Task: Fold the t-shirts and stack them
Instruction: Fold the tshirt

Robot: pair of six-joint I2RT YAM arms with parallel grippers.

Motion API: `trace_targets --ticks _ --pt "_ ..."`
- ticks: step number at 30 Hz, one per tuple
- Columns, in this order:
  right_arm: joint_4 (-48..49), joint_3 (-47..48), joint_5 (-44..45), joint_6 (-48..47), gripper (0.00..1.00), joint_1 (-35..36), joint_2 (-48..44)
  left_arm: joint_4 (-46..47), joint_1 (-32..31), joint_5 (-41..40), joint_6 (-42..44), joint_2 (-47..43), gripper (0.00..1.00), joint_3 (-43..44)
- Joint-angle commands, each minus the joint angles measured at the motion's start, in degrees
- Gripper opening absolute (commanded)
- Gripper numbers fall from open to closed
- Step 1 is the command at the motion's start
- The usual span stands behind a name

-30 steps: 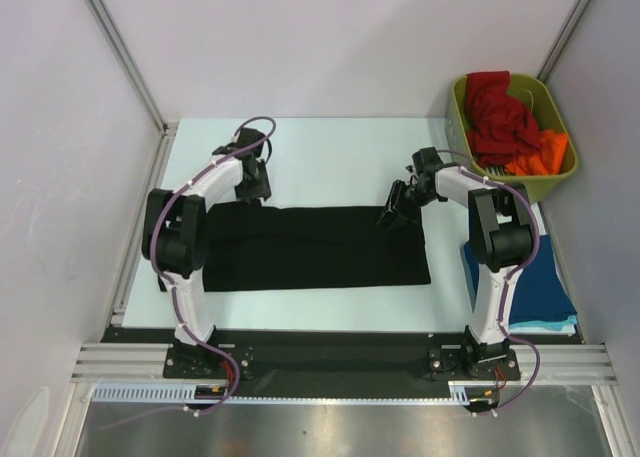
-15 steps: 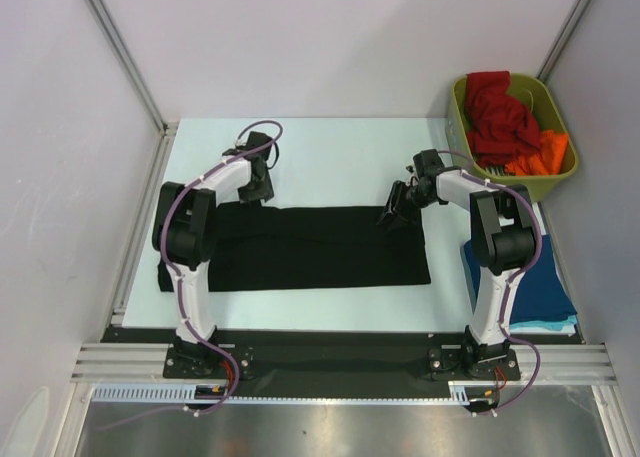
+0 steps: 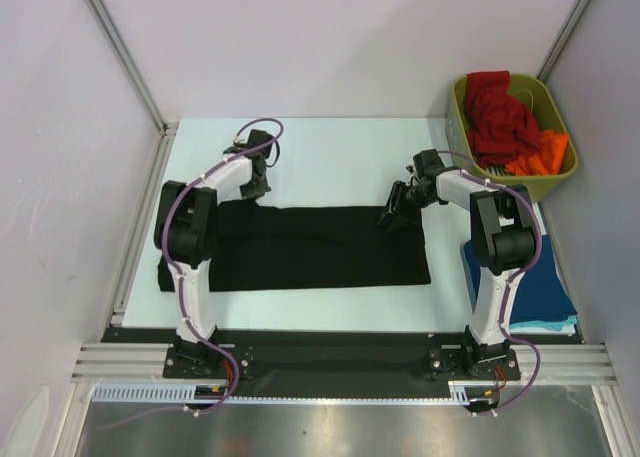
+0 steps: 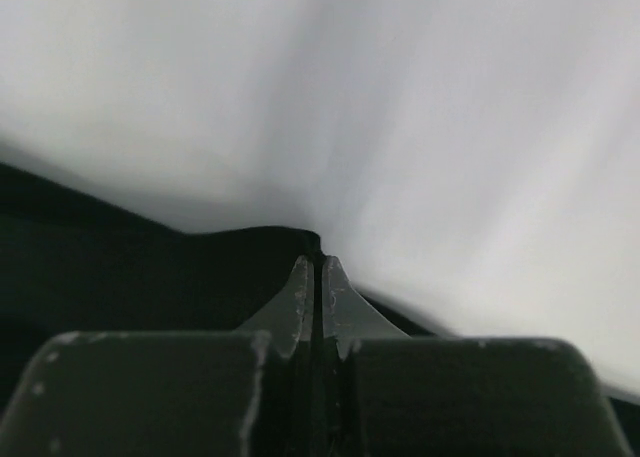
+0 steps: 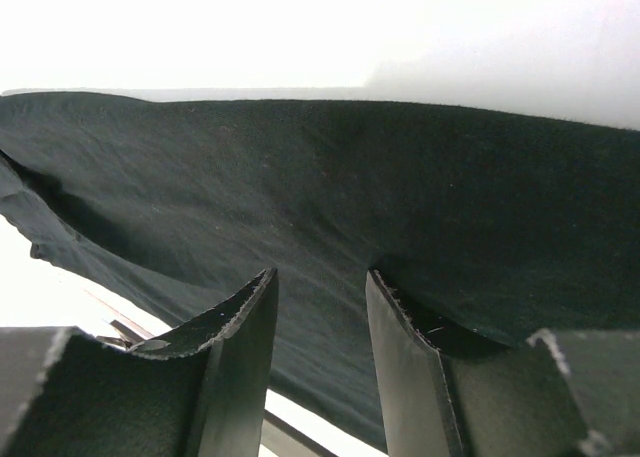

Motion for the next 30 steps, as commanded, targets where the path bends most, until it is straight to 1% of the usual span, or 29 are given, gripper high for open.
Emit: trace_targets --ticks 1,7,14,16,20,26,30 --pt "-1.07 -1.5 1.88 -1.8 0.47 1.11 1.96 -0.31 -0.57 -3.54 -1.45 -8.98 0.01 -2.25" --pt "-1.51 -1.06 1.27 -2.06 0.47 1.11 2.75 -3.13 -1.71 -5.74 -4.35 -16.28 0.01 -9.1" --pt "-3.27 0.6 1.79 -3.46 0.47 1.11 3.89 -7.79 -2.85 -4.69 -11.98 -24.72 0.02 -19.03" --pt "-3.88 0.87 1.88 -3.64 0.47 1.02 4.15 -8.23 -4.0 -4.25 -13.22 -28.59 0.02 -22.81" --pt "-3.88 0.34 2.32 -3.73 0.47 1.02 4.68 -11.3 -5.58 -3.2 -18.31 -34.04 0.04 -27.21" --pt "-4.67 1.31 2.67 -3.9 0.47 0.93 6.26 -15.08 -7.42 -0.3 -28.23 -42.12 0.06 -33.89" --pt "-5.46 2.01 3.2 -4.08 0.47 0.58 6.97 -18.06 -10.58 0.32 -32.38 -45.03 0.06 -37.5"
